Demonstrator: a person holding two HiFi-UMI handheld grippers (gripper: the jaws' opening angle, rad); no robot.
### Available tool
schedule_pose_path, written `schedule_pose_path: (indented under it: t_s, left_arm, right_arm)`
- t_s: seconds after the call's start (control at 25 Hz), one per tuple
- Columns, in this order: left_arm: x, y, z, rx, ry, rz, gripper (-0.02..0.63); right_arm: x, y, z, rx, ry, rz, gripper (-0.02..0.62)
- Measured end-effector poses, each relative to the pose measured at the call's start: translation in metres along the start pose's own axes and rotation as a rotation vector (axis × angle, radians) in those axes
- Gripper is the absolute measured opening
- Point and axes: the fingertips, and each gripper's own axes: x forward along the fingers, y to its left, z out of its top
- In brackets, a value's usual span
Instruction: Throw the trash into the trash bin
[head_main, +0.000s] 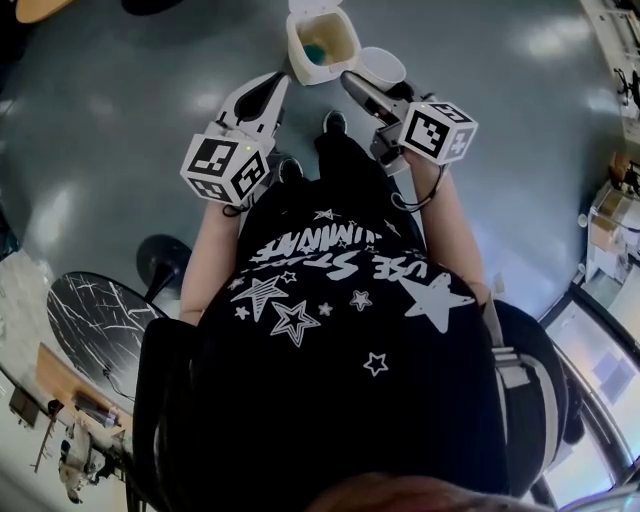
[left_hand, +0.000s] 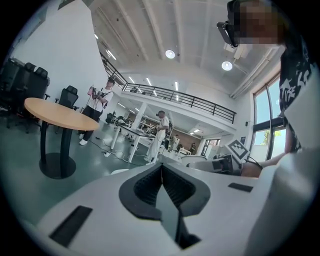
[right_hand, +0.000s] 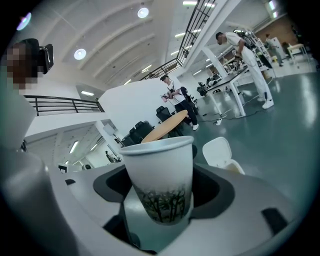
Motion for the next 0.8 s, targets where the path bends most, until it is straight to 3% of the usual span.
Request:
schedule_pose_path:
  t_s: [0.32, 0.8]
  left_arm:
    - [0.035, 0.014, 0.005, 0.032, 0.020, 0.038, 0.012]
    - [0.137, 0.037, 0.004, 0.043, 0.091, 0.079, 0.012]
  right_arm:
    - [0.022, -0.038, 0.021, 0.005, 0.033, 0.022, 0.344]
    - [0.045, -0.127, 0.068, 0.047, 0.065, 0.016, 0.344]
